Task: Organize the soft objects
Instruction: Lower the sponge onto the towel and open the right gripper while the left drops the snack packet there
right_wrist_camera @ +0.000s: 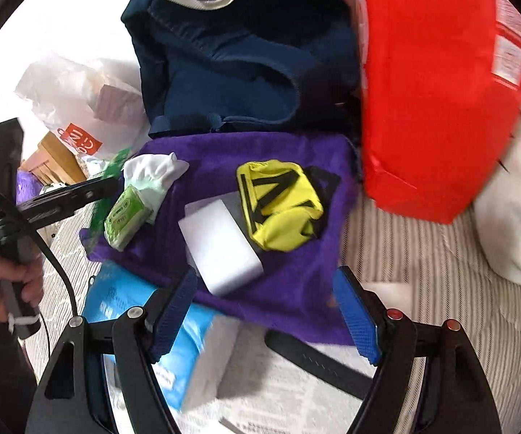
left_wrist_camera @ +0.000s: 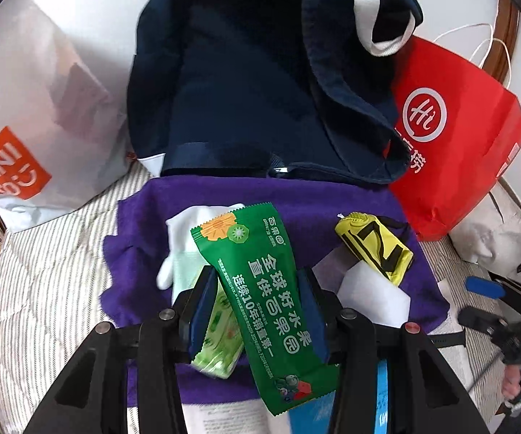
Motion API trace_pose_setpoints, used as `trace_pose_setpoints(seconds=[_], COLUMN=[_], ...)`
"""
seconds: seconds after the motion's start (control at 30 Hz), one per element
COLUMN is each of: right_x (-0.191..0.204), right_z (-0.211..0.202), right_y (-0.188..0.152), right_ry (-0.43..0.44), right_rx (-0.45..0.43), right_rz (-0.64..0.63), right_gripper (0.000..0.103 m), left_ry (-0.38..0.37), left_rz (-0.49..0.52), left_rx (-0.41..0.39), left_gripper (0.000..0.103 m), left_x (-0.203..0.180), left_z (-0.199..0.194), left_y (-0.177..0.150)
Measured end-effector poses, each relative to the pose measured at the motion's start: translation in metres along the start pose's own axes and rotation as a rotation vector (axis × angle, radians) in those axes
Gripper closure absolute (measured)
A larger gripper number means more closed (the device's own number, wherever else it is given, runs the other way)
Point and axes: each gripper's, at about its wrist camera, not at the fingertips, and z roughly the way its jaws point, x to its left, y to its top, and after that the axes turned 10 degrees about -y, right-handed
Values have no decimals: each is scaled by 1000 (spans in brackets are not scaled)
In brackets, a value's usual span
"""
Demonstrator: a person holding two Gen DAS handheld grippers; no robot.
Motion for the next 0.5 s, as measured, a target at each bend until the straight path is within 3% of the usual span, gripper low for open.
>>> trace_pose_setpoints(seconds=[0.27, 0.5], right_x=[-21, -38], right_z=[-13, -13], right_y=[-25, -42], right_ry=[-10, -16], right_rx=[8, 35], right_rz=[49, 108], right_gripper=[26, 26], left_ry=[29, 41], left_rz=[21, 12], left_rx=[43, 74], left_gripper=[59, 49], left_x=[-7, -8], left_z=[34, 45], left_y=[7, 6])
